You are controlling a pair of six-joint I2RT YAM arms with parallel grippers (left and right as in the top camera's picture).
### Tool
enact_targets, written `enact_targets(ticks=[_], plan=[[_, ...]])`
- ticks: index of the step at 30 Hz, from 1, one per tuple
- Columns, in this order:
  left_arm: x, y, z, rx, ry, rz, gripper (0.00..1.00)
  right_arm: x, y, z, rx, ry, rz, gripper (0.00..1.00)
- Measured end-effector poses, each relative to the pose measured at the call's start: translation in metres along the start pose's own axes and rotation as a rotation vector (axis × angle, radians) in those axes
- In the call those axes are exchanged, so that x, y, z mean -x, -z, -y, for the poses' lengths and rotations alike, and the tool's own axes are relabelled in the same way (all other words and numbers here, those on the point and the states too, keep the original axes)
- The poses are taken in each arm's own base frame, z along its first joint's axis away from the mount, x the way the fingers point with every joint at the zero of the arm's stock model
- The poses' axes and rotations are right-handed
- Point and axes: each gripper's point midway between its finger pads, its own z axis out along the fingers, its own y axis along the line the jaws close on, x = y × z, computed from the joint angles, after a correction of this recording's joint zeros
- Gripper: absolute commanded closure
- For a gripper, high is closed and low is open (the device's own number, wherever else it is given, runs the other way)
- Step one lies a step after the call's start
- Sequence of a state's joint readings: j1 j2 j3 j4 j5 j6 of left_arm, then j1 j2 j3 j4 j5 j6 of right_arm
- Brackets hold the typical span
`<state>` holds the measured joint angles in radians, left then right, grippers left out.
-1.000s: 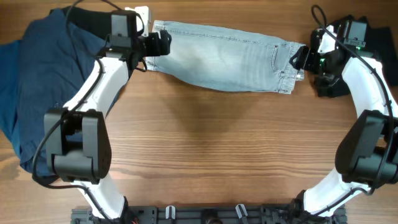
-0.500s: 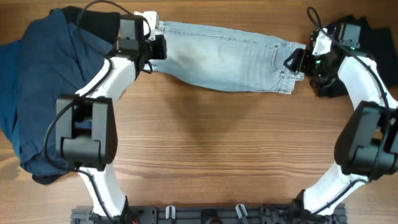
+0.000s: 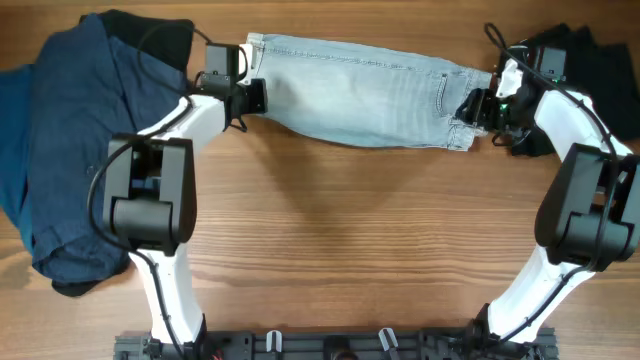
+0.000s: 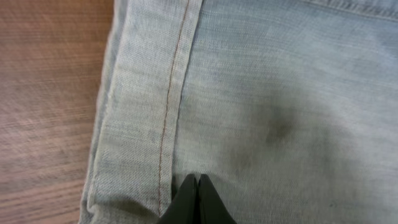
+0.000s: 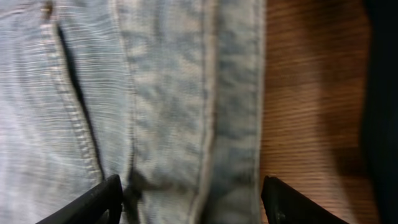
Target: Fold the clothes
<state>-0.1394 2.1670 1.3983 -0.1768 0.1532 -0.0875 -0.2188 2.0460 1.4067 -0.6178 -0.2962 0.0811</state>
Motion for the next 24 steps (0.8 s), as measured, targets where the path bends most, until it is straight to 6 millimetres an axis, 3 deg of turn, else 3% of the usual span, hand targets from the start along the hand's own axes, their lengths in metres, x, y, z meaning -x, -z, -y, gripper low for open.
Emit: enact_targets(ticks=[6, 13, 14, 16, 17, 19, 24], plan=[[-0.002, -0.002, -0.001, 0.001, 0.002, -0.010, 0.96, -0.002, 0.000, 0.009, -0.057, -0.002, -0.008, 0.27], [-0.004, -0.002, -0.001, 0.003, 0.004, -0.024, 0.96, -0.002, -0.018, -0.003, 0.005, 0.028, -0.021, 0.32], [-0.004, -0.002, -0.001, 0.003, 0.004, -0.026, 0.96, -0.002, -0.020, -0.005, 0.019, 0.031, -0.023, 0.36], [-0.004, -0.003, -0.001, 0.004, 0.004, -0.029, 0.96, 0.001, -0.023, -0.010, 0.052, 0.039, -0.019, 0.58], [-0.004, -0.003, -0.001, 0.004, 0.004, -0.028, 0.96, 0.001, -0.025, -0.014, 0.079, 0.042, -0.020, 0.77], [-0.004, -0.003, -0.001, 0.004, 0.005, -0.030, 0.96, -0.001, -0.030, -0.022, 0.134, 0.038, -0.029, 0.96], [-0.004, -0.003, -0.001, 0.004, 0.009, -0.030, 0.96, -0.004, -0.031, -0.024, 0.188, -0.016, -0.049, 0.96]])
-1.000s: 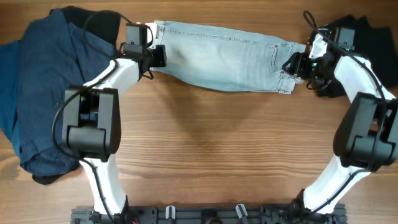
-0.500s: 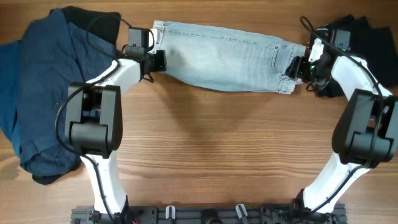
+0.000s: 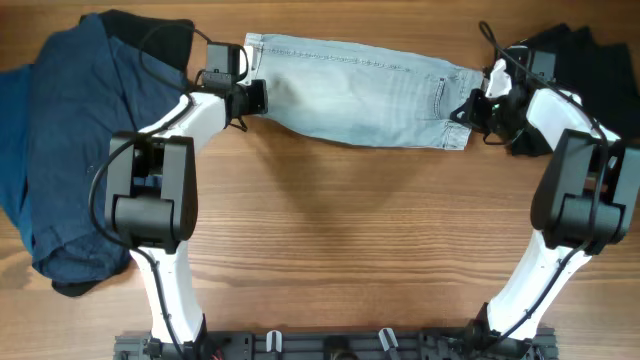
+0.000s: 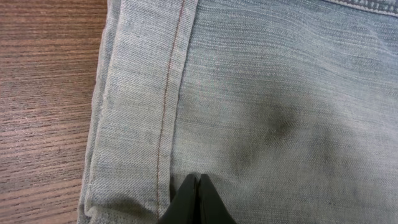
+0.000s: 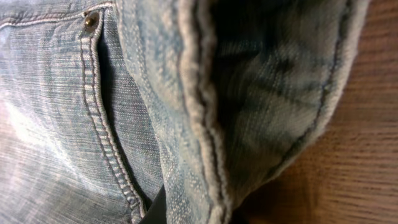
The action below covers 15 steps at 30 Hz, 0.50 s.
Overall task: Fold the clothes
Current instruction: 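Fold the waistband end with the right gripper leftward onto the left end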
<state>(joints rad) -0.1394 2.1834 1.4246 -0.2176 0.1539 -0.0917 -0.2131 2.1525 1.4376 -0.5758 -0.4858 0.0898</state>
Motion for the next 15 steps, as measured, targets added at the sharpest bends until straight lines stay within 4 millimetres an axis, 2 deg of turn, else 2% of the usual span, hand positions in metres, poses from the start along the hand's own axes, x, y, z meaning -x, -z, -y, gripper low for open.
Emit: enact_targets(ticks=[4, 7, 11, 14, 15], plan=[[0.000, 0.000, 0.000, 0.000, 0.012, 0.000, 0.96, -0.011, 0.008, 0.002, 0.024, -0.049, -0.035, 0.96], [0.000, 0.000, 0.000, 0.000, 0.023, -0.002, 0.96, -0.012, 0.031, -0.005, 0.048, -0.068, -0.020, 0.96], [-0.001, 0.000, 0.002, -0.001, 0.050, -0.003, 0.96, 0.008, 0.081, -0.049, 0.101, 0.023, 0.099, 0.96], [-0.001, -0.001, 0.003, 0.007, 0.056, -0.002, 0.96, 0.012, 0.096, -0.078, 0.124, 0.084, 0.135, 0.96], [-0.001, -0.001, 0.003, 0.011, 0.054, -0.002, 0.96, 0.014, 0.096, -0.101, 0.144, 0.132, 0.145, 0.96]])
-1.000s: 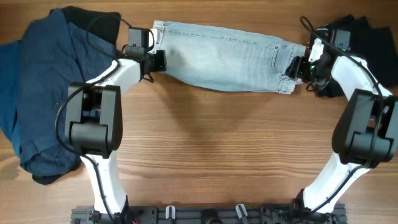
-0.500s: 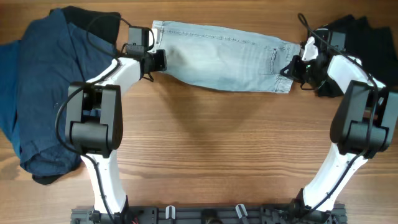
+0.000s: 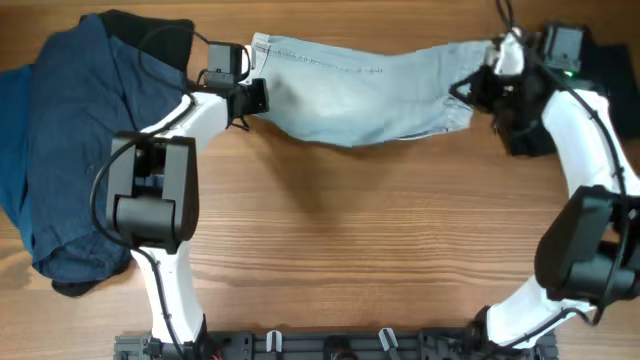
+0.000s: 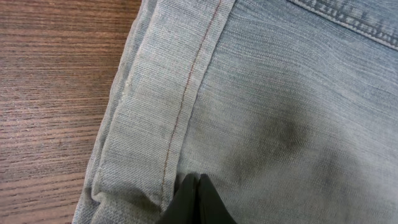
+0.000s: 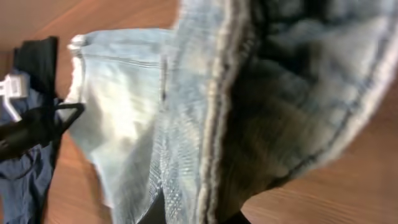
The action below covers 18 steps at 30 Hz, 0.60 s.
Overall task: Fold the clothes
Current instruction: 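Fold the waistband end with the right gripper leftward onto the left end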
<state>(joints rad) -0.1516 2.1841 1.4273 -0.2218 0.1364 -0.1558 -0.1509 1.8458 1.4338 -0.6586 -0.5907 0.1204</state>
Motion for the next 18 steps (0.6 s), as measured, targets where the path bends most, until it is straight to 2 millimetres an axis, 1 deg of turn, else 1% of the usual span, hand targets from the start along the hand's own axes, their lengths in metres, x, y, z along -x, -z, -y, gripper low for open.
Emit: enact_targets(ticks=[2, 4, 5, 6, 8, 12, 15, 16, 18], plan=[[0.000, 0.000, 0.000, 0.004, 0.003, 0.000, 0.96, 0.003, -0.011, -0.022, 0.022, 0.045, 0.011, 0.96], [0.000, 0.000, 0.000, 0.007, 0.001, 0.001, 0.96, 0.005, -0.027, -0.057, 0.055, 0.104, 0.027, 0.95], [0.000, 0.000, 0.000, 0.007, 0.001, 0.001, 0.96, 0.005, -0.039, -0.086, 0.085, 0.147, 0.046, 0.96], [0.000, 0.000, 0.001, 0.007, 0.001, 0.001, 0.96, 0.004, -0.044, -0.098, 0.096, 0.164, 0.051, 0.96], [0.000, 0.000, 0.001, 0.007, 0.003, 0.001, 0.96, 0.002, -0.054, -0.127, 0.125, 0.193, 0.071, 0.96], [0.000, 0.000, 0.001, 0.007, 0.004, 0.001, 0.96, -0.002, -0.070, -0.172, 0.158, 0.227, 0.120, 0.96], [0.000, 0.000, 0.000, 0.007, 0.004, 0.001, 0.96, -0.013, -0.093, -0.206, 0.188, 0.254, 0.141, 0.96], [0.000, 0.000, 0.001, 0.007, 0.004, 0.001, 0.96, -0.016, -0.100, -0.212, 0.197, 0.257, 0.143, 0.96], [0.000, 0.000, 0.001, 0.007, 0.004, 0.001, 0.96, -0.025, -0.119, -0.223, 0.217, 0.259, 0.145, 0.96]])
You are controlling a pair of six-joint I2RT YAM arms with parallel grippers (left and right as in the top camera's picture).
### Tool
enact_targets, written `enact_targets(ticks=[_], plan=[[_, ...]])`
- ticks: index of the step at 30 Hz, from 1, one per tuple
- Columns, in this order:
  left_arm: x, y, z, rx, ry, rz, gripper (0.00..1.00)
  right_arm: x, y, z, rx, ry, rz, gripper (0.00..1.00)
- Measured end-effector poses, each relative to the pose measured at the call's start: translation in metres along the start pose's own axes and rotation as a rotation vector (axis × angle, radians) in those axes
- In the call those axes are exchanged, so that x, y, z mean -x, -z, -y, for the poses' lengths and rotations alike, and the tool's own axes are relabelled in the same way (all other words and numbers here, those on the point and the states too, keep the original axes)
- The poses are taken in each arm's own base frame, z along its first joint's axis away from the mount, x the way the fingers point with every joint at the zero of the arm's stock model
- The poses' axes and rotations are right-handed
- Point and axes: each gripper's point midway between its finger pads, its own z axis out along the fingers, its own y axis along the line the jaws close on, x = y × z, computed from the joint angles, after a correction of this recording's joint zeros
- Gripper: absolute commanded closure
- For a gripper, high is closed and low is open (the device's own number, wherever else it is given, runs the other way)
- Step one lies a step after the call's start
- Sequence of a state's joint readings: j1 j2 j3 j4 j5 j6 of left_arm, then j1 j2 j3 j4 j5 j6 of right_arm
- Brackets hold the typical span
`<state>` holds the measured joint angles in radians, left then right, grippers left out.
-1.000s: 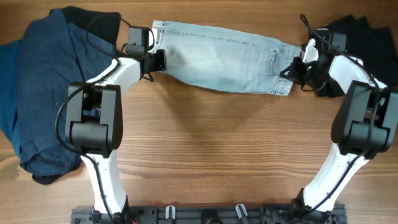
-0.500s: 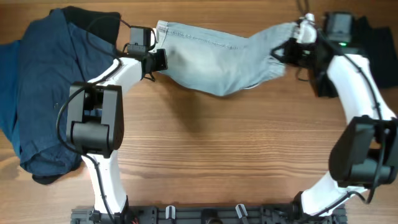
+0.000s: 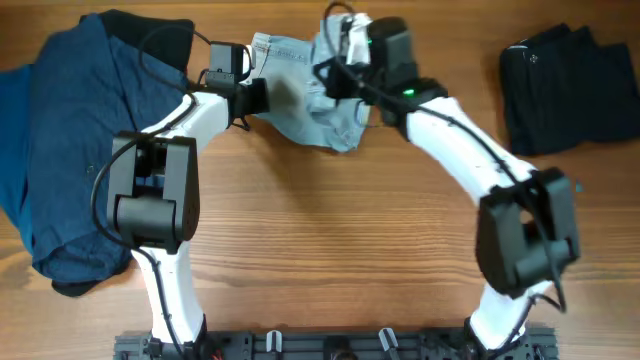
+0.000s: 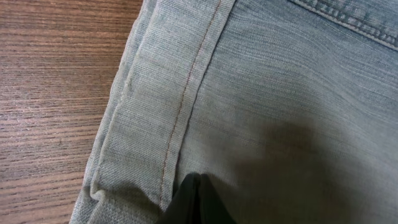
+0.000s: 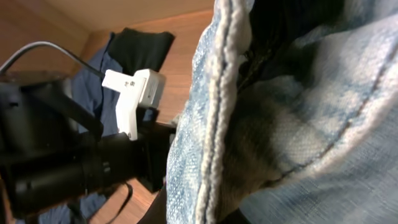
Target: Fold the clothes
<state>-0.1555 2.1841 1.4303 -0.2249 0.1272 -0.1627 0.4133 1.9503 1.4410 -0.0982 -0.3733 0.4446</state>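
The light blue jeans (image 3: pixel 318 120) lie bunched at the table's far middle, folded over on themselves. My left gripper (image 3: pixel 256 95) is shut on their left hem, whose stitched edge (image 4: pixel 180 112) fills the left wrist view above the fingertips (image 4: pixel 198 202). My right gripper (image 3: pixel 340 50) is shut on the waistband end, held above the left end. That thick seamed edge (image 5: pixel 214 124) fills the right wrist view, with the left arm's wrist (image 5: pixel 134 93) showing behind it.
A dark blue garment (image 3: pixel 60 140) is heaped at the table's left side over a black piece (image 3: pixel 150 35). A folded black garment (image 3: pixel 570 85) lies at the far right. Bare wood (image 3: pixel 350 240) spreads in front of the jeans.
My right gripper has moved far to the left with the jeans' waistband end, from the table's far right to just beside the left gripper. The jeans are now doubled over. The left gripper has stayed.
At first the jeans lay stretched flat, my left gripper shut on the left hem and the right one open around the right end. Then the right gripper was shut on that end, then held it lifted, and now holds it over the left end.
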Motion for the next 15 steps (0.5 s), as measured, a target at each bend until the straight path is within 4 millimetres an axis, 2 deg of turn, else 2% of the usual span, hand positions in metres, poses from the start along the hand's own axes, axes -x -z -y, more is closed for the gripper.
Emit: enact_targets(ticks=[2, 7, 10, 15], plan=[[0.000, 0.000, 0.000, 0.000, 0.000, 0.000, 0.96, -0.004, -0.016, -0.002, 0.016, -0.011, 0.015, 0.96], [0.000, 0.000, 0.000, 0.000, 0.000, -0.001, 0.96, 0.005, -0.029, -0.004, 0.047, -0.047, 0.073, 0.96], [-0.002, 0.001, 0.000, -0.001, 0.007, -0.014, 0.74, 0.008, -0.032, -0.004, 0.058, -0.069, 0.092, 0.96], [-0.011, 0.014, 0.001, 0.003, 0.016, -0.061, 0.66, 0.010, -0.033, -0.006, 0.068, -0.081, 0.102, 0.96]])
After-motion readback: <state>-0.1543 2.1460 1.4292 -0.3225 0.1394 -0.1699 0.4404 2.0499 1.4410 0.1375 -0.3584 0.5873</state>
